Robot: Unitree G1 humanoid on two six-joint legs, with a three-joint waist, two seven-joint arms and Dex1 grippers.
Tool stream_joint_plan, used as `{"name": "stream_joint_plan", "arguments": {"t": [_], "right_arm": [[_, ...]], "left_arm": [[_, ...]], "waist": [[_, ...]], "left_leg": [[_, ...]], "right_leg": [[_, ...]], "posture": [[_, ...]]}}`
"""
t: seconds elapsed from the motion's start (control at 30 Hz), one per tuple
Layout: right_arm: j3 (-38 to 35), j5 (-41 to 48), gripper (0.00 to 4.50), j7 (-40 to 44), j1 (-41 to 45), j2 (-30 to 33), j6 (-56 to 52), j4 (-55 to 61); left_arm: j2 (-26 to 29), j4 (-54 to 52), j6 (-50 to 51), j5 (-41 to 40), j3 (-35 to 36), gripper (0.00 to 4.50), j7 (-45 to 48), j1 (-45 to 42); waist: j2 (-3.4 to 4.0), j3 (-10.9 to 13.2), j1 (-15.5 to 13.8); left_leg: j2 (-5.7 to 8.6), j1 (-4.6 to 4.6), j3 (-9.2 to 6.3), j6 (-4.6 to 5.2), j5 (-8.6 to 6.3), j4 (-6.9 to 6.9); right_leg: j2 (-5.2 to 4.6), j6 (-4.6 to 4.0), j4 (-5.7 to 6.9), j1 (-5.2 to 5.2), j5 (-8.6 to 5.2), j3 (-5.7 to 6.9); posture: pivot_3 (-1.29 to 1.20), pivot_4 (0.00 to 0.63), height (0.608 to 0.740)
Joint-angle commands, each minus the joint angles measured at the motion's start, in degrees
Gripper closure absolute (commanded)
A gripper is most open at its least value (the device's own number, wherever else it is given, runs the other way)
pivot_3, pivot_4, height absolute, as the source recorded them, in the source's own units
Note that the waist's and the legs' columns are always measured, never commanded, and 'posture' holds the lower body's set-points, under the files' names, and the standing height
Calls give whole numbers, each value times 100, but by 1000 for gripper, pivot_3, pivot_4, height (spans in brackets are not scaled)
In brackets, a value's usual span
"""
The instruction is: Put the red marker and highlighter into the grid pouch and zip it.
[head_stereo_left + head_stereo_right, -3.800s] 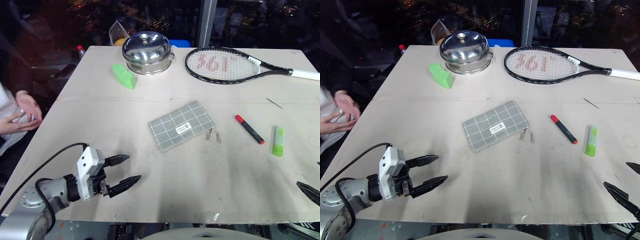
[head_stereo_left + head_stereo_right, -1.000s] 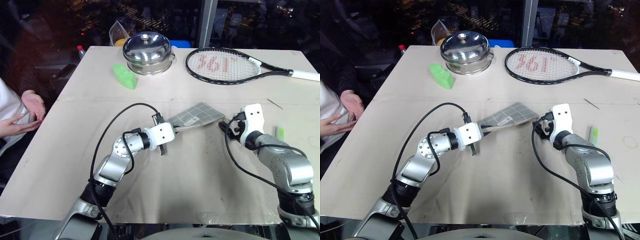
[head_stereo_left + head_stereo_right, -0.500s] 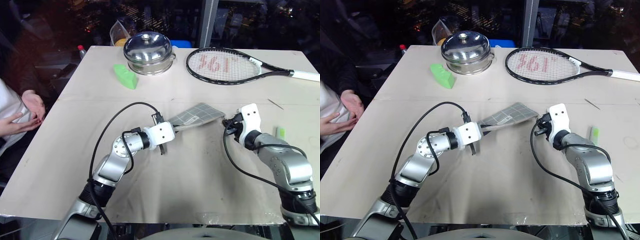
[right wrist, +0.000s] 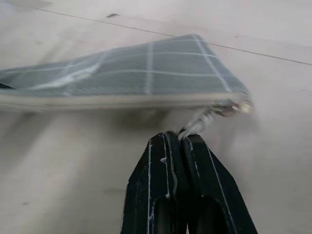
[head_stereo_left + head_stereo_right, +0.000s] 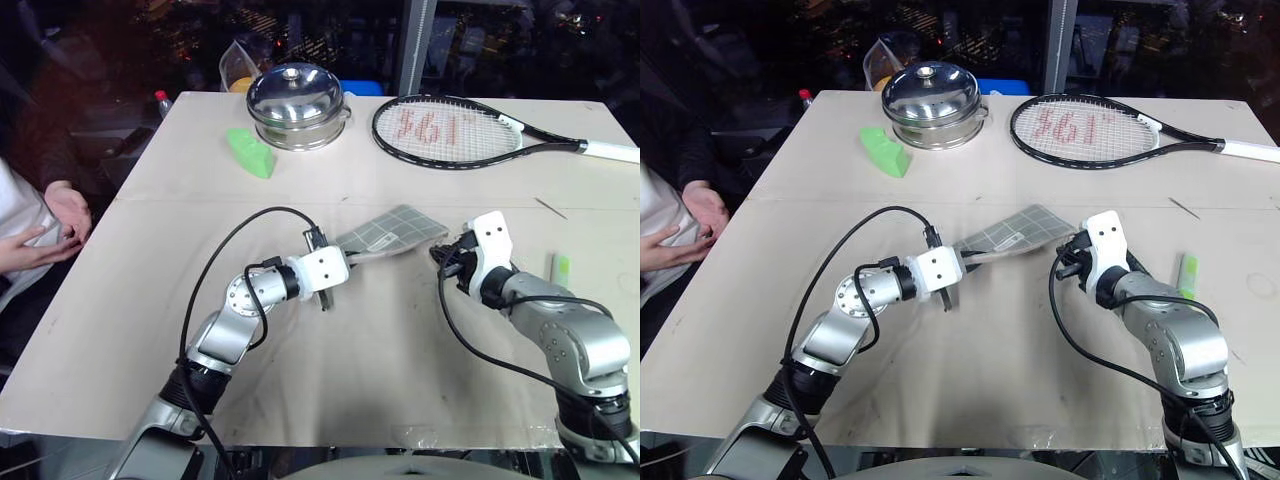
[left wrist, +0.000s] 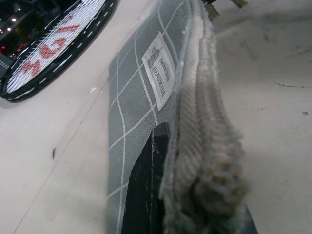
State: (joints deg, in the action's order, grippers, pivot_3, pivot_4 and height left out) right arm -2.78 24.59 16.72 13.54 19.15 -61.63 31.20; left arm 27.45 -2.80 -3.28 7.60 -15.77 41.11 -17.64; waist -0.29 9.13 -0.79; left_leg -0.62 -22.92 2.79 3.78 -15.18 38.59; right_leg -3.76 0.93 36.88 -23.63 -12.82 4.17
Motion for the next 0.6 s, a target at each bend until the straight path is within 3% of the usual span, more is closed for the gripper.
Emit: {"name": "stream_joint_plan", "arguments": {"t": [0.03, 0.23, 0.6], "right_arm": [[41, 250, 4441, 8, 79, -67, -188, 449], [27, 439, 4441, -53, 102, -229, -486, 635], [26, 812, 4441, 201, 58, 30, -859, 945]], "left_arm": [[-39, 39, -145, -9, 33, 4500, -74, -28], [-59, 105, -223, -2, 28, 4500, -101, -7], [-215, 61, 28, -155, 143, 4500, -157, -47]], "waist": [[0, 0, 0], [0, 0, -1], [0, 0, 2]], "left_leg": [[0, 0, 0, 0, 0, 0], [0, 0, 0, 0, 0, 0], [0, 0, 0, 0, 0, 0]], "right_leg": [[0, 0, 0, 0, 0, 0], [-3, 0, 0, 0, 0, 0], [-4, 0, 0, 0, 0, 2]], "posture": [[0, 150, 740], [0, 150, 740], [0, 150, 740]]}}
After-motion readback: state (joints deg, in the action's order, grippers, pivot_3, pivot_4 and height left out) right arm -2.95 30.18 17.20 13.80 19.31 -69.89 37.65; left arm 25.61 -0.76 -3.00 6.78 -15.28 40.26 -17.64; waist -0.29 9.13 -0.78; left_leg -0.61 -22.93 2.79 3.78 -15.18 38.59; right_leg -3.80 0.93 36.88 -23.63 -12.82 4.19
